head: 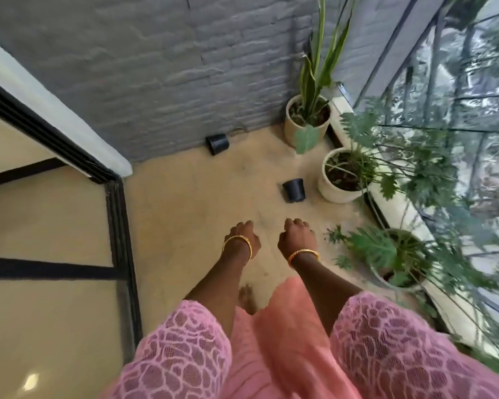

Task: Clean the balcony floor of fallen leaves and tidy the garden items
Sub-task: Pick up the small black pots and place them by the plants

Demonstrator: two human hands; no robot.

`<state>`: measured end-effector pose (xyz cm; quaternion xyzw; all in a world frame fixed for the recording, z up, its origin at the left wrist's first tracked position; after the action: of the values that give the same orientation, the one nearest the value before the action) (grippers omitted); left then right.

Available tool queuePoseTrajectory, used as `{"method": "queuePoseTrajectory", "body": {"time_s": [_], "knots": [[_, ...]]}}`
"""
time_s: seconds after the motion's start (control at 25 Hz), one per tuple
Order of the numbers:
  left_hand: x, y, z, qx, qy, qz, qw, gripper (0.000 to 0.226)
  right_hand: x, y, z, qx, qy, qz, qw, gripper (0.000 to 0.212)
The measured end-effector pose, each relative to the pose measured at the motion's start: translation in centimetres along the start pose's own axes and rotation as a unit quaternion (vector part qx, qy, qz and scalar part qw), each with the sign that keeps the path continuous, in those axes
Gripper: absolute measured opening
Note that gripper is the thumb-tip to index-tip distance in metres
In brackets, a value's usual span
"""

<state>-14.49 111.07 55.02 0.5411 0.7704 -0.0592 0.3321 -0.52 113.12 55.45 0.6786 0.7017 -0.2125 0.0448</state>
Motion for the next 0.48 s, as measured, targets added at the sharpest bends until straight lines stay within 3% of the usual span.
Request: {"method": "queuePoseTrajectory", "body": {"time_s": [0.2, 0.36, 0.48], "knots": [[11.0, -2.9, -7.4, -0.028, 0.006, -0.029, 0.999, 0.037, 11.4, -7.4, -0.1, -0.004, -0.022, -0.021, 1.000, 0.029], [22.0, -4.9, -12.1, -0.198, 0.014, -0.121, 0.973, 0.033, 22.2, -11.8, 0.0, 0.000, -0.043, -0.027, 0.999, 0.030], [29.7, -5.8, -15.0, -0.204, -0.028, -0.170, 0.964, 0.034, 29.9, -14.6, -0.3, -0.018, -0.062, -0.045, 0.997, 0.034]]}}
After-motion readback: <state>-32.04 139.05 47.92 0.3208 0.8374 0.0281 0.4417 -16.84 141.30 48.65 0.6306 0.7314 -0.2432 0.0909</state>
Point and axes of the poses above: each hand's wrist, its own x-axis towards the middle knuckle, its own z-axis out of the palm, y = z × x, the point moved 6 cm from there along x, towards the middle knuckle, and after that the axes turned 3 degrees about y, right-handed, at the moved point
